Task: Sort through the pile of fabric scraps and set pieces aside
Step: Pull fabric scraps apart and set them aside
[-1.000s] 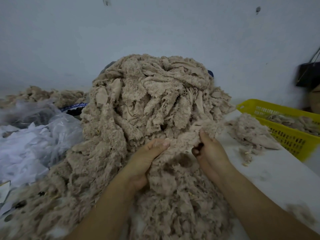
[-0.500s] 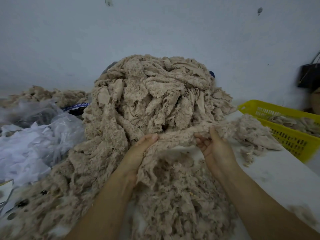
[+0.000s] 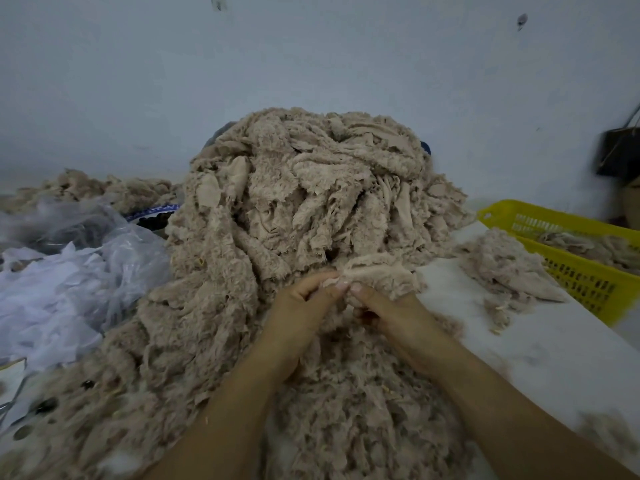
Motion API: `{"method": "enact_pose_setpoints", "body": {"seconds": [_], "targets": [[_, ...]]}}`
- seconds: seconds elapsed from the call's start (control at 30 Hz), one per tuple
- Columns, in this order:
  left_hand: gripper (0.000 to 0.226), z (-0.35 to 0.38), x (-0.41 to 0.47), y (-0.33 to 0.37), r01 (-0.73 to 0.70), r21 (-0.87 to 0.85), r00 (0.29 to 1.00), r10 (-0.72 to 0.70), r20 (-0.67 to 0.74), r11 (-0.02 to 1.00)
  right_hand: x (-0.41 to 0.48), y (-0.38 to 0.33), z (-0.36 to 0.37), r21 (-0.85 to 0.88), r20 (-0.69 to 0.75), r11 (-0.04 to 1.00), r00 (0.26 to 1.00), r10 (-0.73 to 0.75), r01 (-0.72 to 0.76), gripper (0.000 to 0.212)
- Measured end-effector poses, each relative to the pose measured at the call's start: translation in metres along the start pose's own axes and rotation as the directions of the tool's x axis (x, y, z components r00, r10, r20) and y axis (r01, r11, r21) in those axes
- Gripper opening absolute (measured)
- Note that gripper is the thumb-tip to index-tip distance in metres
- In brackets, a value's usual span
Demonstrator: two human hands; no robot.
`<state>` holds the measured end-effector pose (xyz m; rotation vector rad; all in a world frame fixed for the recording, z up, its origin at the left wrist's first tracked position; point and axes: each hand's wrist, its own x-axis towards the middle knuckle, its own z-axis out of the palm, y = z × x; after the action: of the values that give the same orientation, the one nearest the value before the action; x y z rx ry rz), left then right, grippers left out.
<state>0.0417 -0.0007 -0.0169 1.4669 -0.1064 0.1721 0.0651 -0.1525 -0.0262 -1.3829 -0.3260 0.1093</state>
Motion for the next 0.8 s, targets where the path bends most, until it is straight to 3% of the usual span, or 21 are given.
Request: {"method": "enact_pose_setpoints", "body": {"seconds": [0.07,0.2,0.3,0.4,0.47,0.5,0.53,0.6,0.7,0.8], "targets": [[0.011,-0.002,0.001,-0.002,-0.014,0.043,1.000,0.013,0.008,0.999,0.001,0.001,-0.004,0.028,0.012,1.000,1.000,0.007,-0.007,0.028],[0.019,-0.003,-0.001,-0.002,-0.073,0.217,0.996,0.058,0.074,0.973,0.005,0.001,-0.010,0.156,-0.012,0.978,0.990,0.143,-0.140,0.080],[0.013,-0.003,0.000,-0.007,-0.162,0.429,0.983,0.104,0.154,0.889,0.007,0.000,-0.010,0.170,-0.087,0.977,0.985,0.149,-0.132,0.078],[0.019,-0.003,0.000,-0.008,-0.164,0.460,0.981,0.098,0.165,0.873,0.013,0.003,-0.016,0.247,-0.200,0.962,0.965,0.169,-0.117,0.071],[0.024,-0.003,-0.001,-0.003,-0.061,0.277,0.997,0.044,0.067,0.959,0.016,0.002,-0.020,0.249,-0.210,0.964,0.967,0.146,-0.091,0.042],[0.025,-0.003,0.000,-0.001,0.014,0.093,1.000,-0.013,-0.006,0.996,0.016,0.002,-0.022,0.233,-0.218,0.969,0.966,0.139,-0.087,0.033],[0.023,-0.005,0.002,0.003,0.088,-0.135,0.993,-0.098,-0.063,0.987,0.016,0.001,-0.023,0.195,-0.227,0.977,0.966,0.125,-0.080,0.034],[0.014,-0.011,0.006,0.006,0.163,-0.490,0.964,-0.243,-0.104,0.856,0.013,0.000,-0.021,0.061,-0.203,0.998,0.978,0.046,-0.034,0.041],[0.008,-0.017,0.011,0.005,0.174,-0.653,0.957,-0.284,-0.064,0.737,0.004,0.003,-0.011,-0.190,-0.027,0.982,0.999,-0.024,0.018,0.048],[0.029,-0.015,0.012,0.003,0.182,-0.682,0.959,-0.280,-0.034,0.708,-0.002,0.007,0.002,-0.391,0.181,0.920,0.983,0.031,0.043,0.035]]}}
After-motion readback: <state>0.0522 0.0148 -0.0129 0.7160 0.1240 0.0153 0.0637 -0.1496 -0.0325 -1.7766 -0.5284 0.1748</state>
